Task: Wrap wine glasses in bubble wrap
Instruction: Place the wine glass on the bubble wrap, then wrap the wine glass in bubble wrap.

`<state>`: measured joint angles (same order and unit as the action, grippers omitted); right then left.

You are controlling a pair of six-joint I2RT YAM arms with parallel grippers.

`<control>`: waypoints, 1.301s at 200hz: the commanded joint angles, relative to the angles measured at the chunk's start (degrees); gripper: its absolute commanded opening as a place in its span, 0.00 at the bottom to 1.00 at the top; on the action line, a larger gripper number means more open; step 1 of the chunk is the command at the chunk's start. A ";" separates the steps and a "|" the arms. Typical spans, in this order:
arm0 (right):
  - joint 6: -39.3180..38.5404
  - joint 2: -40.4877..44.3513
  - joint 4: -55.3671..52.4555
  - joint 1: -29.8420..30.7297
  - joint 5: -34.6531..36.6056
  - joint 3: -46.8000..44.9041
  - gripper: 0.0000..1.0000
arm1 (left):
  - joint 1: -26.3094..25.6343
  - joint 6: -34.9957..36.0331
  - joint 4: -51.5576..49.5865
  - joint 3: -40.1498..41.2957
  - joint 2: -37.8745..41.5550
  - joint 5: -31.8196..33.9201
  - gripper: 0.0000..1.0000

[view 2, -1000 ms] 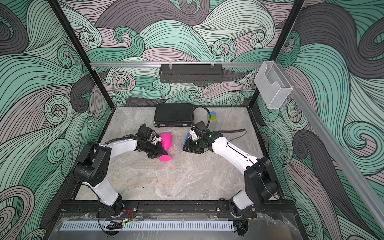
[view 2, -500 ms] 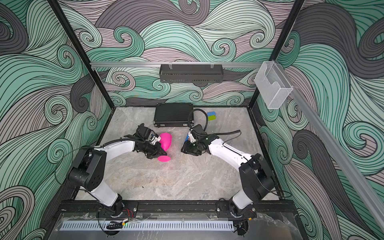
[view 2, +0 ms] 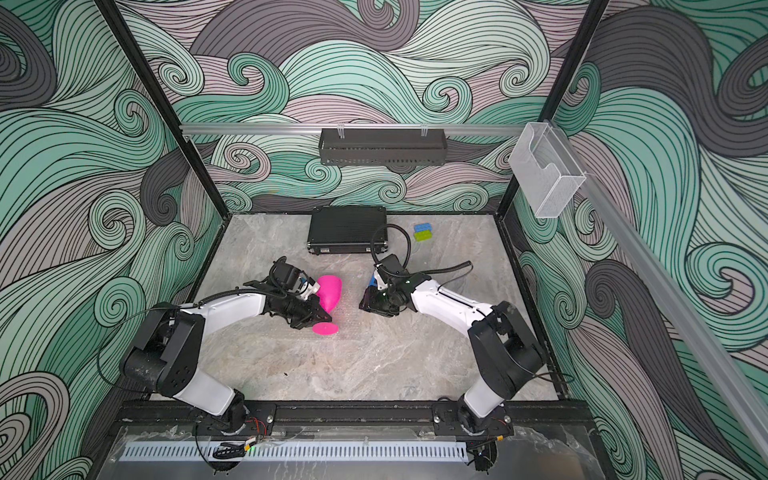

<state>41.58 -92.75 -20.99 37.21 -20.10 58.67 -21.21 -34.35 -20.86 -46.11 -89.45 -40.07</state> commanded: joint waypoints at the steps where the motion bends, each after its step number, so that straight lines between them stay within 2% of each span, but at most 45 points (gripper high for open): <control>1: 1.00 -1.43 1.21 0.50 0.25 -0.10 0.48 | -0.52 -1.51 2.55 -0.03 0.18 -0.10 0.00; 37: 1.73 -3.36 2.89 0.44 -0.37 -0.43 0.49 | -0.67 -1.42 1.95 -0.62 -2.56 -0.60 0.00; 61: 2.45 -5.25 4.29 0.43 -1.43 -0.15 0.50 | -0.65 -1.51 1.73 -0.74 -3.43 -0.95 0.17; 83: 2.54 -7.40 4.88 0.44 -1.62 0.72 0.51 | -0.66 -1.42 1.46 -0.87 -3.25 -1.11 0.24; 111: 2.98 -9.79 5.75 0.34 -2.36 1.59 0.52 | -0.50 -1.00 0.67 -0.93 -1.75 -0.43 0.40; 146: 2.90 -10.96 5.99 -0.07 -2.66 2.21 0.53 | 0.00 0.59 -2.33 -2.78 0.16 1.31 0.47; 182: 3.66 -12.49 7.87 -0.81 -4.13 1.53 0.54 | 0.60 3.31 -5.82 -6.62 0.85 1.67 0.61; 260: 0.52 -13.18 3.62 -0.22 -3.98 7.83 0.50 | 5.32 7.61 -10.85 -15.48 -3.91 1.99 0.79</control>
<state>43.44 -105.03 -15.62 36.69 -23.57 63.64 -17.89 -28.97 -28.10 -59.35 -91.53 -38.68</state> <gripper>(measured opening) 0.512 0.772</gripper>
